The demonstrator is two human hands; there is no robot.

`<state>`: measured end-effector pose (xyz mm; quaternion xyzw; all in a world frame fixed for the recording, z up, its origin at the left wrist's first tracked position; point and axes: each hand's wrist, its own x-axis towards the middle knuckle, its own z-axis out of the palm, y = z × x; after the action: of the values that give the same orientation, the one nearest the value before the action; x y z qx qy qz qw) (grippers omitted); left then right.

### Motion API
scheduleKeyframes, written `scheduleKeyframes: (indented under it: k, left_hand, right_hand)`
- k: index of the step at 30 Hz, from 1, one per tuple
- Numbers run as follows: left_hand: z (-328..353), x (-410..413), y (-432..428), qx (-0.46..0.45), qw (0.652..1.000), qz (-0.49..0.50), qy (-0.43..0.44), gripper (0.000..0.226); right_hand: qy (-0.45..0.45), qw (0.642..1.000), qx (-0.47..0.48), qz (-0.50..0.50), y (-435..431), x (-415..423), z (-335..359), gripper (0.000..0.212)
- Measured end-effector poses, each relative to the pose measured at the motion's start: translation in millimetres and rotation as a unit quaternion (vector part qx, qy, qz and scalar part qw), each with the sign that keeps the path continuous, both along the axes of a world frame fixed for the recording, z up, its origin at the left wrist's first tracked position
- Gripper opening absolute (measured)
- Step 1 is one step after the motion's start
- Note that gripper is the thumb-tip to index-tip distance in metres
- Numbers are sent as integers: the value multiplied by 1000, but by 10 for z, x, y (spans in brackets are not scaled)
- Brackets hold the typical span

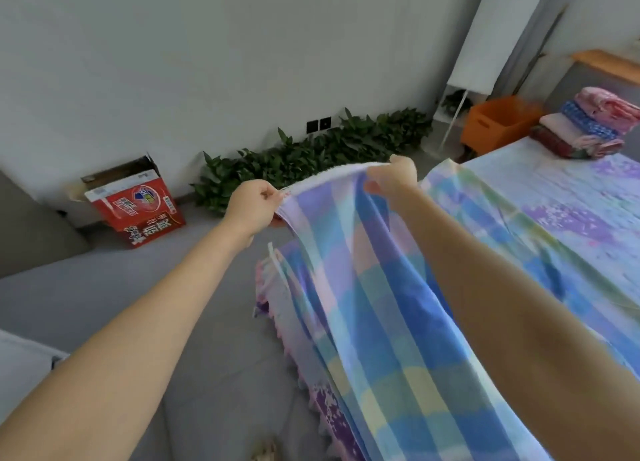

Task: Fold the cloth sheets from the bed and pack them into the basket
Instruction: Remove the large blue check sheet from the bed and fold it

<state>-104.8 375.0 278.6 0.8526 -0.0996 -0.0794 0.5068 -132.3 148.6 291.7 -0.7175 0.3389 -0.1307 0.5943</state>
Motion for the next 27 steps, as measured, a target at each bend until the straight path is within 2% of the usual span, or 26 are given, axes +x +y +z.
scheduleKeyframes:
  k: [3, 5, 7, 9, 12, 14, 17, 19, 23, 25, 27]
  left_hand:
    - [-407, 454, 19, 102, 993, -55, 23, 15]
    - [-653, 674, -51, 166, 974, -138, 62, 18]
    - [-908, 964, -120, 144, 964, -179, 133, 23]
    - [-1112, 1261, -165, 68, 963, -156, 208, 33]
    - [-1393, 1894, -160, 21, 941, -169, 291, 36]
    - [-1467, 2121, -140, 17, 929, -201, 311, 33]
    - [-1430, 2448, -194, 2, 921, -237, 309, 28]
    - [-1252, 2692, -261, -42, 927, -255, 273, 25]
    - [-922, 3245, -293, -133, 935, -254, 209, 14]
    - [-1052, 3466, -251, -135, 923, -261, 248, 14]
    - [-1386, 3611, -188, -90, 912, -248, 314, 20]
  right_hand:
    - [36, 990, -77, 114, 558, 106, -516, 33]
    - [73, 968, -139, 194, 854, 219, -794, 54]
    - [136, 939, -219, 227, 1079, 339, -1072, 54]
    - [206, 910, -279, 229, 1218, 454, -1321, 46]
    - [262, 910, -285, 150, 1435, 909, -1625, 39]
    - [253, 906, -318, 117, 1510, 1180, -1733, 35]
    - [223, 882, -409, 67, 1508, 1622, -1779, 8]
    - [194, 859, -473, 8, 1422, 1909, -1684, 22]
    - [57, 825, -559, -55, 1291, 2489, -1382, 15]
    - [51, 839, -540, -39, 1313, 2693, -1488, 10]
    - [115, 879, -462, 5, 1339, 2780, -1835, 10]
